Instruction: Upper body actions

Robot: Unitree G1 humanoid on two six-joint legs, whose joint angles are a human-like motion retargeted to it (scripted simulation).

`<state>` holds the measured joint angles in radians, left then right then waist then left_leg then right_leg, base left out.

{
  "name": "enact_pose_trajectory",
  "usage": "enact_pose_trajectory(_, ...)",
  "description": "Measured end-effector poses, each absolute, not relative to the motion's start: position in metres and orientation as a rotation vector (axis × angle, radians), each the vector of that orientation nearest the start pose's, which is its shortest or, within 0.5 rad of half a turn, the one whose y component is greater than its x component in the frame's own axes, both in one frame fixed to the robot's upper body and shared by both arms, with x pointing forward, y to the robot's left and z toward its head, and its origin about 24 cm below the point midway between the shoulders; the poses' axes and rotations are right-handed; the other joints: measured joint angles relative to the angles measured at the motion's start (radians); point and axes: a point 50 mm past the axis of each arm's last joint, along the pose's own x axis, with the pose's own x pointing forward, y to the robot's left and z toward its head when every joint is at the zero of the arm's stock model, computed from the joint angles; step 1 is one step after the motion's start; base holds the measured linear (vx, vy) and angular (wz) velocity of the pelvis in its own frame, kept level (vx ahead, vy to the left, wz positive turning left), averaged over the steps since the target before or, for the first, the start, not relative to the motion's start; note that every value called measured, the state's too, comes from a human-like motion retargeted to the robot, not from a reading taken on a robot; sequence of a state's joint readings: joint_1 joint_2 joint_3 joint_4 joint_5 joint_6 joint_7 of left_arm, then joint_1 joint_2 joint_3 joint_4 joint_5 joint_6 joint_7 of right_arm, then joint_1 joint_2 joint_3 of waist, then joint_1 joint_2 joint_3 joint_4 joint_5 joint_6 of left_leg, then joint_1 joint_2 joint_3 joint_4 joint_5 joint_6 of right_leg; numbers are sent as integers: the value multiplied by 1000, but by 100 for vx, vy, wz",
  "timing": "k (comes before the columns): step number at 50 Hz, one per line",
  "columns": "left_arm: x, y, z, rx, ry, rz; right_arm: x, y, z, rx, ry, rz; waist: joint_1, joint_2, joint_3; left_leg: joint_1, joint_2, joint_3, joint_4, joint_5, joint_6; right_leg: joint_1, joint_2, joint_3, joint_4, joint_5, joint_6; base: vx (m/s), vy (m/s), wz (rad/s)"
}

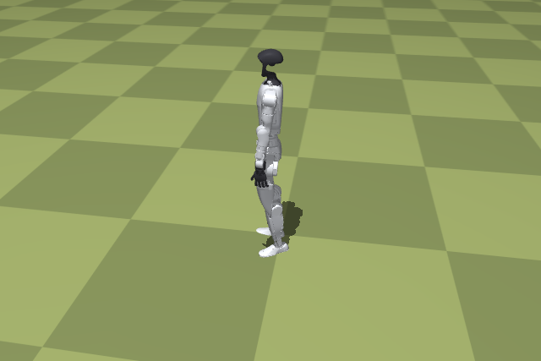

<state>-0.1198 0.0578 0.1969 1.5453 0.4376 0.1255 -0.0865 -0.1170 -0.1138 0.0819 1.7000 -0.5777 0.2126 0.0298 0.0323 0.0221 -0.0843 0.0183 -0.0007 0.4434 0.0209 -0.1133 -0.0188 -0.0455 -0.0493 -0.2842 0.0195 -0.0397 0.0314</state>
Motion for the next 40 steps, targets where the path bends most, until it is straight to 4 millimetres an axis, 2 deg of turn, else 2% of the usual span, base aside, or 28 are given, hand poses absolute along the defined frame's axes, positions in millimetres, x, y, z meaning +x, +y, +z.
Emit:
enact_pose_trajectory(2,-21,177,-177,104,1826,-50,75,-174,-172,-733,1539,631,-4,9,6,16,5,24,-8,-3,-4,-7,9,25,4,5,-4,1,-4,-63)
enact_pose_trajectory(5,-129,172,-153,-90,2164,117,158,-114,-153,-748,1174,884,-17,22,13,35,13,60,-17,-9,-11,-20,22,63,11,10,-7,5,-1,-58)
enact_pose_trajectory(7,-183,163,-129,-213,2328,122,196,-76,-130,-709,963,981,-27,31,13,39,19,75,-20,-11,-16,-30,29,80,15,11,-7,3,1,-40)
enact_pose_trajectory(8,-205,158,-118,-254,2386,106,211,-61,-118,-681,867,1011,-29,34,12,39,22,81,-21,-12,-18,-35,31,86,17,12,-6,1,2,-29)
enact_pose_trajectory(10,-236,153,-98,-299,2458,57,234,-36,-93,-619,684,1050,-30,40,11,37,27,87,-21,-14,-20,-41,35,94,19,12,-5,0,1,-10)
enact_pose_trajectory(12,-254,150,-85,-306,2506,16,248,-21,-72,-572,523,1063,-34,40,11,34,29,83,-20,-14,-21,-43,36,94,19,10,-4,0,0,0)
enact_pose_trajectory(15,-264,149,-77,-301,2554,10,256,-15,-57,-563,378,1048,-43,36,10,28,27,68,-19,-12,-20,-39,32,86,18,5,-1,1,-2,26)
enact_pose_trajectory(17,-256,151,-83,-310,2538,57,250,-23,-64,-602,373,1022,-48,31,7,23,24,52,-17,-8,-17,-32,28,75,16,1,1,3,0,39)
enact_pose_trajectory(20,-222,154,-107,-322,2428,142,224,-48,-95,-694,498,983,-51,23,0,14,17,30,-15,-4,-13,-24,21,55,13,-4,3,4,2,37)
enact_pose_trajectory(23,-163,161,-139,-264,2258,162,175,-95,-139,-764,795,901,-42,16,-7,9,9,12,-12,-1,-7,-8,13,29,6,-7,4,5,3,33)
enact_pose_trajectory(26,-82,166,-166,-152,2047,92,97,-154,-173,-766,1231,711,-41,7,-9,4,-1,-16,-7,2,1,14,4,-4,-1,-12,8,1,3,46)
enact_pose_trajectory(27,-52,164,-172,-122,1967,36,66,-173,-178,-744,1399,627,-41,5,-10,1,-3,-24,-4,2,4,20,2,-14,-3,-13,10,-1,3,39)
enact_pose_trajectory(29,15,156,-179,-75,1768,-155,2,-206,-174,-633,1749,432,-37,2,-12,-6,-6,-34,0,2,7,26,-4,-30,-5,-17,16,-1,4,27)
enact_pose_trajectory(30,50,150,-177,-46,1656,-269,-30,-219,-168,-550,1910,324,-32,2,-12,-10,-7,-37,2,2,8,28,-7,-36,-6,-19,18,0,6,20)
enact_pose_trajectory(32,120,140,-165,55,1414,-412,-84,-233,-155,-343,2115,87,-30,0,-9,-18,-11,-44,6,2,9,33,-14,-50,-9,-21,21,-1,5,20)
enact_pose_trajectory(34,176,128,-146,175,1208,-460,-123,-237,-143,-166,2187,-137,-24,-4,-8,-23,-15,-50,9,3,10,37,-21,-62,-12,-22,23,0,1,9)
enact_pose_trajectory(37,247,112,-106,339,915,-443,-167,-238,-128,-13,2173,-434,-20,-12,-7,-32,-18,-57,15,4,7,41,-30,-73,-17,-23,23,0,0,0)
enact_pose_trajectory(40,283,102,-75,384,730,-410,-192,-241,-116,-35,2187,-544,-24,-16,-5,-35,-19,-56,17,4,5,42,-34,-77,-19,-23,23,0,0,0)
